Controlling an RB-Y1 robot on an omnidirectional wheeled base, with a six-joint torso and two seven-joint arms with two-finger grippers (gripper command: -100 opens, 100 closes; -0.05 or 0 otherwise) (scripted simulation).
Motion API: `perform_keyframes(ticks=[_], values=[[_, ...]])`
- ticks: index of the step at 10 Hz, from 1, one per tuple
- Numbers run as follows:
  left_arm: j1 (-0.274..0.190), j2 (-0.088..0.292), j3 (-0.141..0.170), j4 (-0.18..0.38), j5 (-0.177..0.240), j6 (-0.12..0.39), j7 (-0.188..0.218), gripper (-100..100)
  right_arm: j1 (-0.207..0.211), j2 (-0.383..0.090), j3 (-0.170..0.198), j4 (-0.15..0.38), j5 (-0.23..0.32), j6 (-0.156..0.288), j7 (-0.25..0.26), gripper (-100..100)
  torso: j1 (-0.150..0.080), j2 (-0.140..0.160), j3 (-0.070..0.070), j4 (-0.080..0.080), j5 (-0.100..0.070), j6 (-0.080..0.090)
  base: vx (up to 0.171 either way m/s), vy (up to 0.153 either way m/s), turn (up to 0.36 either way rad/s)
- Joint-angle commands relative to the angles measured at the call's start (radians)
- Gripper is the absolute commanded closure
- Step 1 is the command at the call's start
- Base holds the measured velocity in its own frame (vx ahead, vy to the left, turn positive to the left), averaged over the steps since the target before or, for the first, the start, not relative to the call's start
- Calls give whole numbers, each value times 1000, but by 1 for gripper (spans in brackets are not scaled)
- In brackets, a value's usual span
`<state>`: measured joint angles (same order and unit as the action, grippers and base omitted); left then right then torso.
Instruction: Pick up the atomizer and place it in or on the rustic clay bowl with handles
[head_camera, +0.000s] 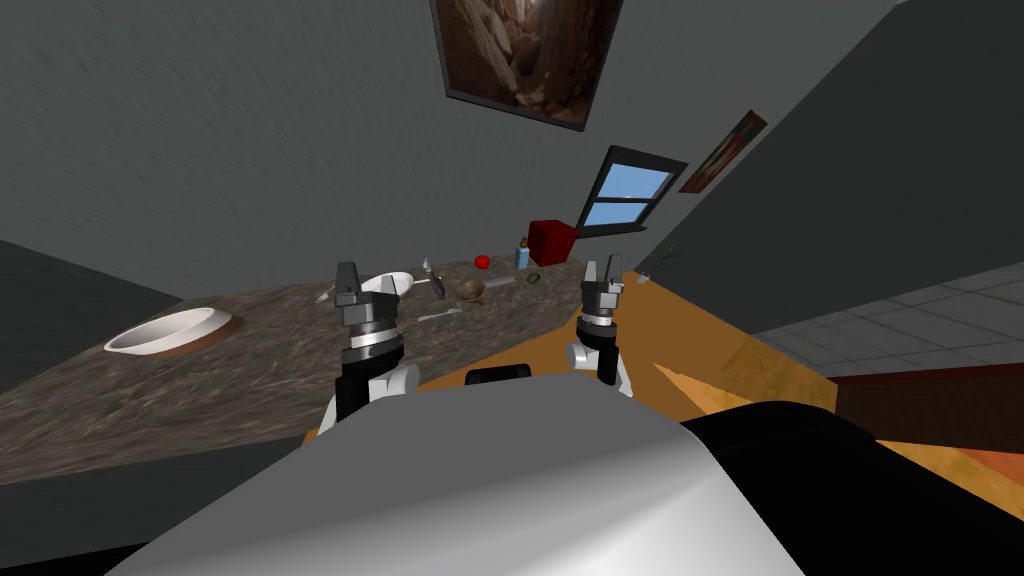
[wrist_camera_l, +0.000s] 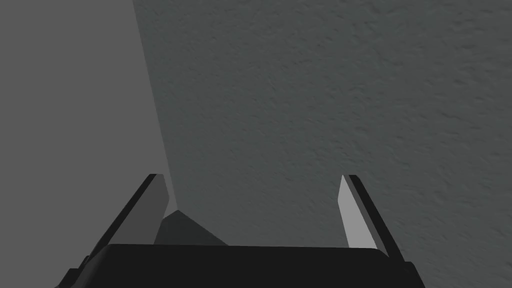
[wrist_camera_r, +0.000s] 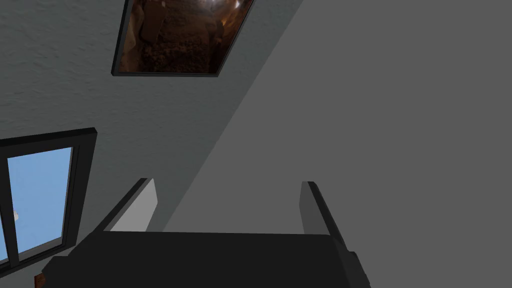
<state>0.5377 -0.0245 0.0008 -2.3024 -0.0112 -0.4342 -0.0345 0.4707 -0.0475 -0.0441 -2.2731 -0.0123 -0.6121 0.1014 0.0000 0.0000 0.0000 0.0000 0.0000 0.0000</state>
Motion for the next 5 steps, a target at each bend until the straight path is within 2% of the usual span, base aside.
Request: perform_keyframes(ticks=[1, 5], values=[[2, 36, 3, 4, -1, 8, -1, -100, 0, 0, 0, 0, 0, 0, 0, 0, 0, 0, 0, 0, 0, 0, 3, -6, -23], [14, 143, 17, 24, -8, 53, -9, -100, 0, 0, 0, 0, 0, 0, 0, 0, -1, -1, 0, 0, 0, 0, 9, -19, -47]])
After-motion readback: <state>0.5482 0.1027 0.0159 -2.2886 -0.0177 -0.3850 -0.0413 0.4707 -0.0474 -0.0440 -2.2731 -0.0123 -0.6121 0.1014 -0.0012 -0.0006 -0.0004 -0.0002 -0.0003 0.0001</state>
